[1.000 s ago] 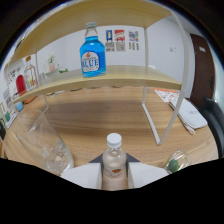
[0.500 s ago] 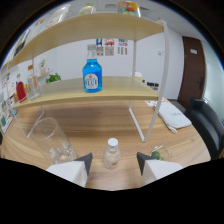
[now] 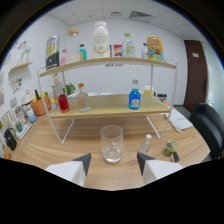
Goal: Make me a cup of Mojito.
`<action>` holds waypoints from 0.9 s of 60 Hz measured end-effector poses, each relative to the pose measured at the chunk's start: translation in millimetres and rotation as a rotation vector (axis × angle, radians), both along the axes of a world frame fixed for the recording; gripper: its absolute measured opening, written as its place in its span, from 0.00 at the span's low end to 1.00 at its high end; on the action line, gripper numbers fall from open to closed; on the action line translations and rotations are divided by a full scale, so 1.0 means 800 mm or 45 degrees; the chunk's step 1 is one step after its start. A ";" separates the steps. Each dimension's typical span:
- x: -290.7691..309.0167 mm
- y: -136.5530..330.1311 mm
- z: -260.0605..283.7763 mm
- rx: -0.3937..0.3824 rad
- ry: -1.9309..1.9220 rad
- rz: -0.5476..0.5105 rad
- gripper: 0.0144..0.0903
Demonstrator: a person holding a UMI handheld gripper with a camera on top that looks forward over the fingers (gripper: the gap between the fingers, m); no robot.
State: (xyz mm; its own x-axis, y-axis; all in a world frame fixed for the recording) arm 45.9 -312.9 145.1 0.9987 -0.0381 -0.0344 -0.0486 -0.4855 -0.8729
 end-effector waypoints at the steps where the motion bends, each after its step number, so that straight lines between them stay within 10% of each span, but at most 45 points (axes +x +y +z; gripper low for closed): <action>1: -0.005 -0.001 -0.001 0.000 0.009 0.006 0.93; 31: -0.121 0.012 0.182 0.184 0.072 0.041 0.93; 54: -0.247 0.131 0.315 0.394 0.075 0.155 0.93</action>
